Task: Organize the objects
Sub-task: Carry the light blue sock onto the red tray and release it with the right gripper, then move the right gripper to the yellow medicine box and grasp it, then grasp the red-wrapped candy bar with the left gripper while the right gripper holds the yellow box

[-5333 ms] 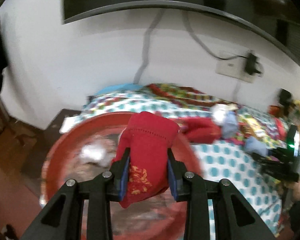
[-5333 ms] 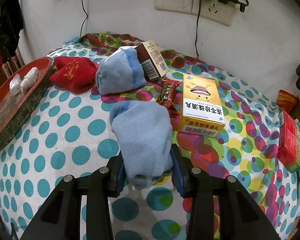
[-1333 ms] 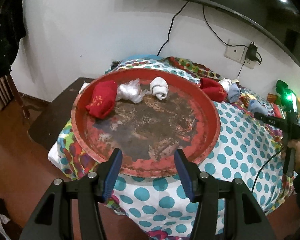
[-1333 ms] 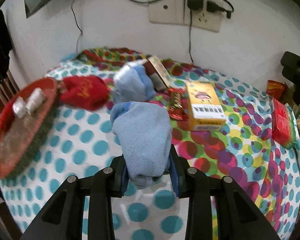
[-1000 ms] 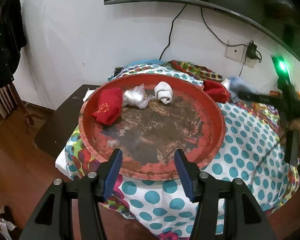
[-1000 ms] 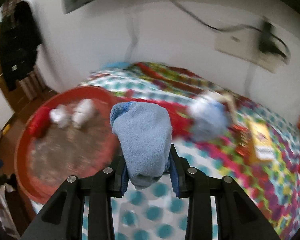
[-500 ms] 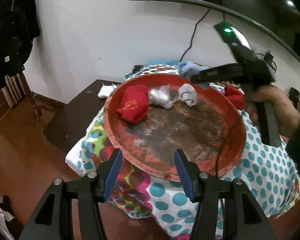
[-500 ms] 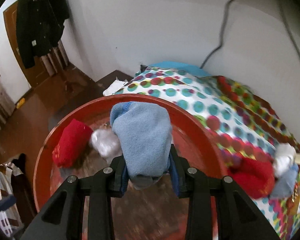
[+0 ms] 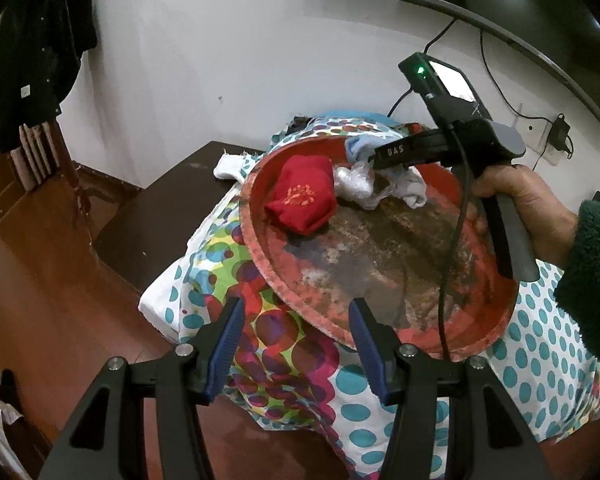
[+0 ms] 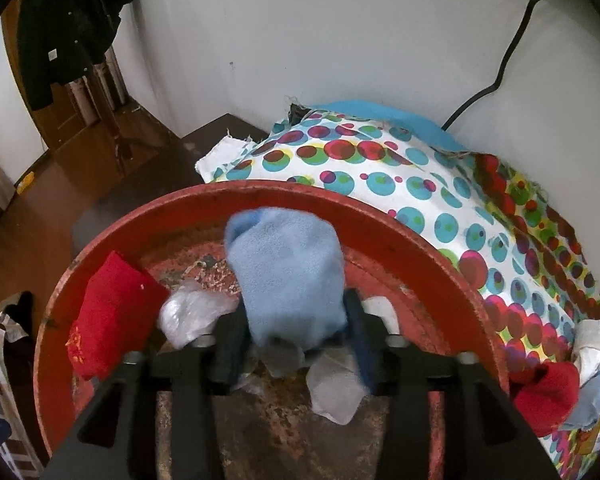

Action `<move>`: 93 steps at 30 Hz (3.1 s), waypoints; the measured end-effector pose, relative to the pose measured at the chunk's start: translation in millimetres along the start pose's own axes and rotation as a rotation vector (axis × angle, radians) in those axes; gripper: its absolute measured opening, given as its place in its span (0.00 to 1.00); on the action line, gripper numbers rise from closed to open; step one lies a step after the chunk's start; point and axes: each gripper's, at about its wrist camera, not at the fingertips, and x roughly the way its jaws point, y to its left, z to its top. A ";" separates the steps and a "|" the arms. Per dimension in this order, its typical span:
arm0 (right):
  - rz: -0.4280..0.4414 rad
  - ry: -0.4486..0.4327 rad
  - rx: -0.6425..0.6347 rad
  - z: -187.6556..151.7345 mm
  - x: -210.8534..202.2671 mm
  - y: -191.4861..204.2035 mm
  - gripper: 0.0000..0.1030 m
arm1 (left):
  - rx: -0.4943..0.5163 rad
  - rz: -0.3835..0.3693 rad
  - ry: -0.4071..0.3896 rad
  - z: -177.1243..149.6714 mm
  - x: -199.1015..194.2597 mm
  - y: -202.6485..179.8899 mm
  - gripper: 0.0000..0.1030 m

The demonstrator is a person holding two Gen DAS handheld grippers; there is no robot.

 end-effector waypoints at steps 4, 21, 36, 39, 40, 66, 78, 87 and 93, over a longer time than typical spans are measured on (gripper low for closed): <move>-0.002 -0.034 0.019 -12.1 -24.0 -8.7 0.65 | 0.010 -0.002 -0.001 -1.3 -1.0 -4.3 0.54; -0.388 -0.094 0.410 -229.2 -153.3 -267.0 0.68 | 0.147 0.003 -0.004 -11.1 -4.8 -60.1 0.54; -0.332 -0.087 0.457 -229.1 -114.0 -347.0 0.67 | 0.317 -0.150 0.047 16.6 -6.6 -188.6 0.54; -0.318 -0.071 0.456 -222.1 -102.4 -358.6 0.65 | 0.333 -0.169 0.065 24.5 1.6 -211.9 0.54; -0.310 -0.067 0.452 -219.8 -98.8 -360.6 0.65 | 0.342 -0.171 0.067 26.2 4.1 -219.5 0.54; -0.225 -0.096 0.293 -283.4 -143.9 -324.4 0.47 | 0.591 -0.410 0.149 51.1 109.5 -408.1 0.54; -0.210 -0.089 0.335 -304.8 -148.6 -331.9 0.48 | 0.612 -0.475 0.248 68.8 172.2 -464.4 0.54; -0.218 -0.081 0.323 -303.8 -148.1 -329.9 0.49 | 0.669 -0.428 0.224 58.8 190.8 -472.3 0.50; -0.233 -0.075 0.312 -302.6 -147.0 -328.3 0.49 | 0.610 -0.413 0.191 60.4 191.6 -470.1 0.18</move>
